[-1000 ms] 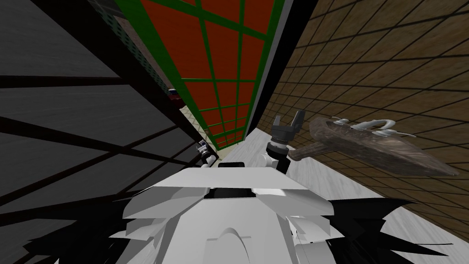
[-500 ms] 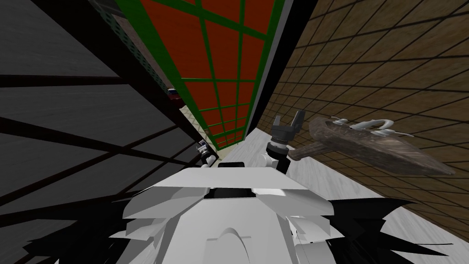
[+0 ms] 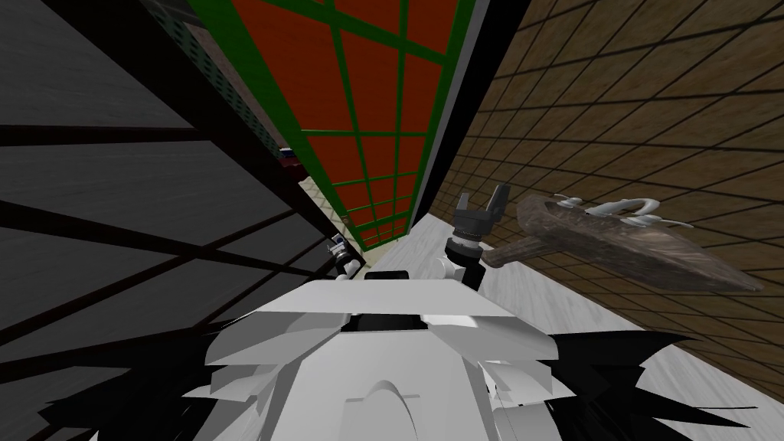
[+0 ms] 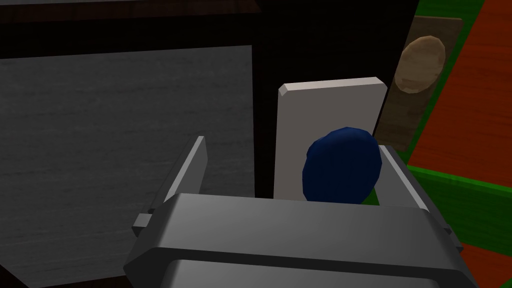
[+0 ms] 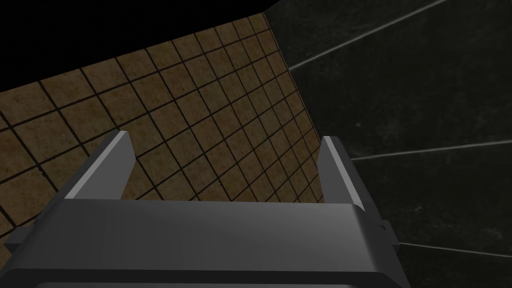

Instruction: Push the door open

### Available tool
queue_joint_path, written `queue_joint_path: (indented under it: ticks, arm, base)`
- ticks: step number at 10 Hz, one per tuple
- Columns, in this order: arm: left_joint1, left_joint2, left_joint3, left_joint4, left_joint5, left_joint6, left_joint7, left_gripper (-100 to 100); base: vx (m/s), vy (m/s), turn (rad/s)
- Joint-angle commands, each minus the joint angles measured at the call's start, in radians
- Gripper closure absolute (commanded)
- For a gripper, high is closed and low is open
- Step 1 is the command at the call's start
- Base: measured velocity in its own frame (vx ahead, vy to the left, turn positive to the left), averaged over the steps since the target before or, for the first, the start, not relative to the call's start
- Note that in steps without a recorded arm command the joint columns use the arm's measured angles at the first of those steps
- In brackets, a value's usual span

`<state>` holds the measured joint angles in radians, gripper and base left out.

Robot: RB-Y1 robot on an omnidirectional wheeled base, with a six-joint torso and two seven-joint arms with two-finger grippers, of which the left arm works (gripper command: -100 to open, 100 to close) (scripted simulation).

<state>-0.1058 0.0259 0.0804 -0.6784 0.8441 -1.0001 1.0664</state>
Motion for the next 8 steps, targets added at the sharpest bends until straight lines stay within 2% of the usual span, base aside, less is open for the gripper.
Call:
queue_joint_path:
  ticks: [1, 8]
  arm:
    - [0.024, 0.028, 0.027, -0.007, 0.008, -0.003, -0.018, 100]
    - [0.024, 0.028, 0.027, -0.007, 0.008, -0.003, -0.018, 100]
  base:
    - [-0.014, 0.016, -0.024]
    - [0.004, 0.008, -0.001]
